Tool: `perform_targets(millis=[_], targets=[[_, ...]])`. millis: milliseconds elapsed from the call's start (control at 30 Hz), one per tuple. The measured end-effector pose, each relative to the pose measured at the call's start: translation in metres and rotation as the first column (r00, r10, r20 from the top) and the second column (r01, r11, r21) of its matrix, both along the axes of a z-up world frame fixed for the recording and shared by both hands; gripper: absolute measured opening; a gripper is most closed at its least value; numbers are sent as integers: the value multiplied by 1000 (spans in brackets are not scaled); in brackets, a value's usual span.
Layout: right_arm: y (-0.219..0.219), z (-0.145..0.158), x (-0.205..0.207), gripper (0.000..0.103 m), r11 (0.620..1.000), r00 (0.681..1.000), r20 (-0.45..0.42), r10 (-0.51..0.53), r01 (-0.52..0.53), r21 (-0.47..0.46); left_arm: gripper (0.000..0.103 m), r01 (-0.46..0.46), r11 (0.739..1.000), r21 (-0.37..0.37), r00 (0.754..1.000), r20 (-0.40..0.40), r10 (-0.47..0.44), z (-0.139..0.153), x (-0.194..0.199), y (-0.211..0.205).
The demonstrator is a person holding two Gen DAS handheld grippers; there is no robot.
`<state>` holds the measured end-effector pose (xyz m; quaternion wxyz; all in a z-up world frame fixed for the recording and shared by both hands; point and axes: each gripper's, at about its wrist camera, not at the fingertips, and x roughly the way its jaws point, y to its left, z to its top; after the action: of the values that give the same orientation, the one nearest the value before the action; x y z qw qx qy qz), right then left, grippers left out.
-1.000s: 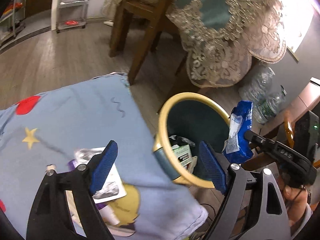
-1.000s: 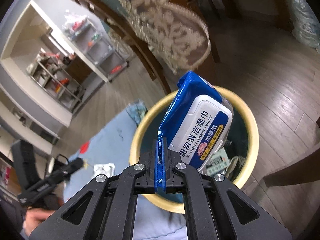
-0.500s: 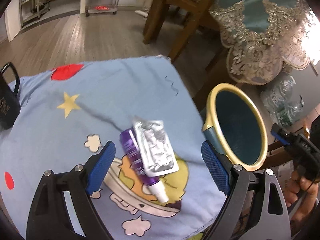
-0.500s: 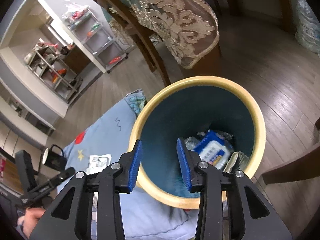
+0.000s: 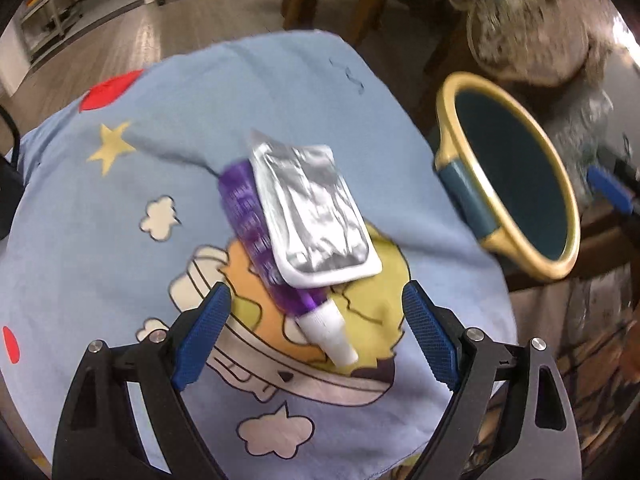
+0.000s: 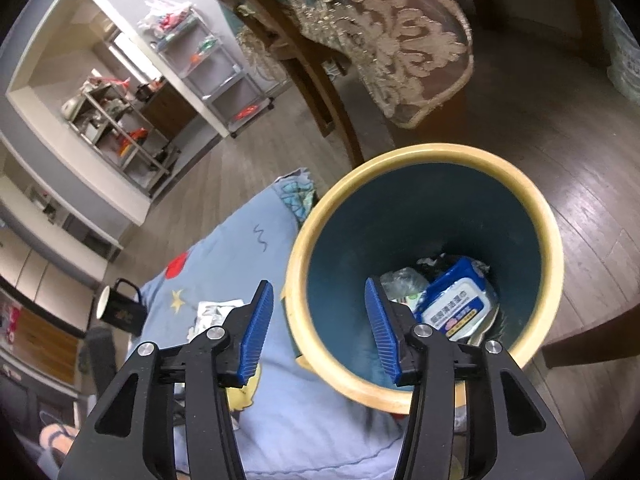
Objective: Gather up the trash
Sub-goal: 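Move both open tools back over the purple spray bottle and foil blister pack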
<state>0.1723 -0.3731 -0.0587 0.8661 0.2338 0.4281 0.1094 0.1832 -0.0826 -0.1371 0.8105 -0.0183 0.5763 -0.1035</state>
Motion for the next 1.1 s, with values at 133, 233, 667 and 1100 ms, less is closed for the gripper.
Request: perform_targets(millis=[133,233,667,1100], targets=[[19,-2,3,54,998,998,-5,65,-65,-4,82,22,999,41,1000,-17,-21,-9,-5,-1],[37,-5,5,56,993,993,-14,119,-119,-6,68,14,998,57,1000,-23,-13,-14,-6,7],[125,-25,22,71,955,952,-85,295,-297,-16,21,-17,1000,-11,1000,2,17,-9,-16,55],[198,-58,43,81,925,940,-182,288,-322,-202,21,-143,990,4,990,13,143,-8,-27,106]])
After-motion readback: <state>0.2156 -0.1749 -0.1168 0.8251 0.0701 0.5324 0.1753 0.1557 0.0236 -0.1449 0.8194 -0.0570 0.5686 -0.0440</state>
